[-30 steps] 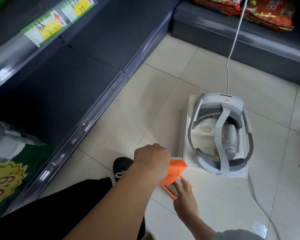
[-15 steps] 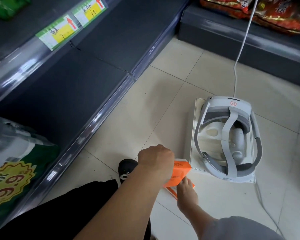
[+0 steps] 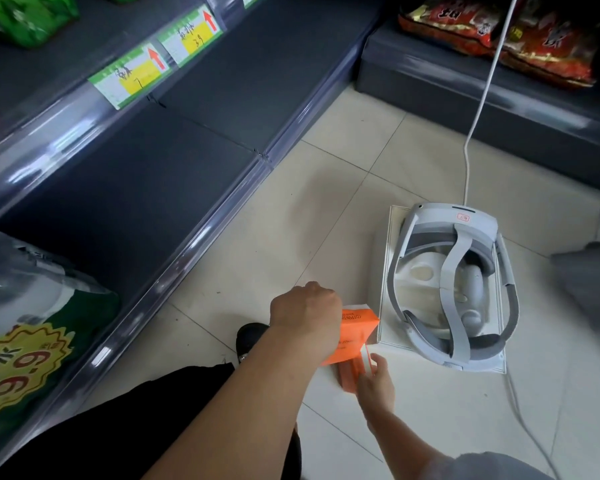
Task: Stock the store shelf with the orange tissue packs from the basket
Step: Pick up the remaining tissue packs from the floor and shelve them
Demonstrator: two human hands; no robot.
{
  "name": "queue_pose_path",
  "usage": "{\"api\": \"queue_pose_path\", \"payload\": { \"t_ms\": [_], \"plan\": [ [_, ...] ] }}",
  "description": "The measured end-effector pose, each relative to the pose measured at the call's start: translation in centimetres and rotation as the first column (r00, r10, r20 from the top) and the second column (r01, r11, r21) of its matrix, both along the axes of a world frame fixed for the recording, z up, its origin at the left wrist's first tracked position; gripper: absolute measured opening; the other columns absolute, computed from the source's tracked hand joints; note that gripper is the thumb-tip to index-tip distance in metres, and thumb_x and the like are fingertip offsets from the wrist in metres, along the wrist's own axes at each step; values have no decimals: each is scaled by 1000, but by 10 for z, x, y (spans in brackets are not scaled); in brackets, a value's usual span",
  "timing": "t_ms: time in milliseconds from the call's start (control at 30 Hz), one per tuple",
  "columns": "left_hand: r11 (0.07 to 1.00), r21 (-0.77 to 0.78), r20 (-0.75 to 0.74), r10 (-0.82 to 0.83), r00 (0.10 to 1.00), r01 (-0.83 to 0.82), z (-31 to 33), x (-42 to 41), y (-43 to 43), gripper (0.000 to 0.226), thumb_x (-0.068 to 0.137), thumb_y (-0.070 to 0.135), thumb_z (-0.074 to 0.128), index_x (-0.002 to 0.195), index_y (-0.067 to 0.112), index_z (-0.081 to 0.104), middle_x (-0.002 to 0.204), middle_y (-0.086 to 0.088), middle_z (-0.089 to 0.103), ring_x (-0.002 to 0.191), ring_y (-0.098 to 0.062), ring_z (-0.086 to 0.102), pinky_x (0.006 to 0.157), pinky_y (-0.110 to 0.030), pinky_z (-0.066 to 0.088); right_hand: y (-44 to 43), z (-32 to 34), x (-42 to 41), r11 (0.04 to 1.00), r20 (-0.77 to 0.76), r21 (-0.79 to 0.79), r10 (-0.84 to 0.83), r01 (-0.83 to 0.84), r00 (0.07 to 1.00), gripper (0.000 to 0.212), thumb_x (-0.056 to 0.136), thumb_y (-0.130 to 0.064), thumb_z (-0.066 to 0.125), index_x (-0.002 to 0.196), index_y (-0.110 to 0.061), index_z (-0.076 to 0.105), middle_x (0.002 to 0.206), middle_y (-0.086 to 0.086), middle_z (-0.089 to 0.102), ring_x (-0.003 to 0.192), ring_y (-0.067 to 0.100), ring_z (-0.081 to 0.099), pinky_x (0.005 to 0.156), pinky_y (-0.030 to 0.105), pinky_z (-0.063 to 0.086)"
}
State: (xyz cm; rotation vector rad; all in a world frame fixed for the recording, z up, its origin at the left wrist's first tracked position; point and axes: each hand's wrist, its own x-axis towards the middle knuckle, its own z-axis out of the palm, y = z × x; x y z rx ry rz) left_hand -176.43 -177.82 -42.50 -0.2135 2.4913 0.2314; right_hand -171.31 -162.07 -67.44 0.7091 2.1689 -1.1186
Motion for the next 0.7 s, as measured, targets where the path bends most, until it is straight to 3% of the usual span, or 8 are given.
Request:
{"api": "queue_pose_path", "payload": {
  "t_ms": [67,133,267,333,400,500,600,700],
  "plan": [
    [1000,4,0,2,1000,-2,0,-1,-1,32,85,4,54,117,11,52,118,-9,49,110,-29,53,72,-33,37,-5,4,6,998,-59,40,-38,40,998,59,87,-40,41,139,-14,39,135,17,51,123,33,48,101,41,39],
    [1000,9,4,7,1000,-7,0,-2,-1,33,85,4,54,118,11,52,118,-9,48,111,-29,53,73,-35,38,-9,7,10,999,-69,43,-15,18,997,71,87,-55,49,143,-14,33,142,17,43,130,31,43,103,41,35],
    [1000,13,-4,13,1000,-13,1,-3,-2,34,85,5,56,119,10,51,117,-9,48,110,-29,53,73,-35,37,-10,1,12,922,-36,196,346,-333,937,105,66,-49,82,146,-13,23,138,12,40,127,30,43,102,40,39],
    [1000,11,-10,13,1000,-13,0,-3,-3,34,85,5,55,119,10,52,117,-9,49,111,-29,53,73,-34,37,-12,-3,11,864,20,265,439,-428,898,93,72,-34,79,144,-15,23,132,10,43,121,29,48,97,38,42],
    [1000,5,-12,13,1000,-13,0,-3,-4,35,85,5,55,120,11,51,118,-9,49,111,-29,53,73,-35,37,-15,-5,8,859,15,312,422,-405,907,63,83,-18,63,137,-14,32,119,11,51,109,32,54,85,39,45],
    [1000,3,-21,23,1000,-22,0,-3,-6,36,85,5,56,120,11,51,118,-9,49,112,-29,52,72,-36,38,-19,-1,5,894,-61,293,373,-341,926,36,89,-19,57,121,-11,44,102,11,58,96,35,59,74,39,46],
    [999,6,-59,42,997,-41,3,-4,-8,34,85,6,56,119,11,51,117,-9,49,111,-29,53,72,-35,38,-25,9,3,925,-193,209,357,-317,914,35,90,-28,61,118,-12,48,106,9,61,98,33,59,74,37,44],
    [996,17,-122,91,988,-90,11,-8,-13,33,86,7,56,119,12,52,116,-9,49,110,-30,53,73,-36,39,-38,30,-8,935,-292,157,352,-319,889,44,87,-22,65,127,-15,49,113,8,60,103,31,57,75,33,41]
  ]
}}
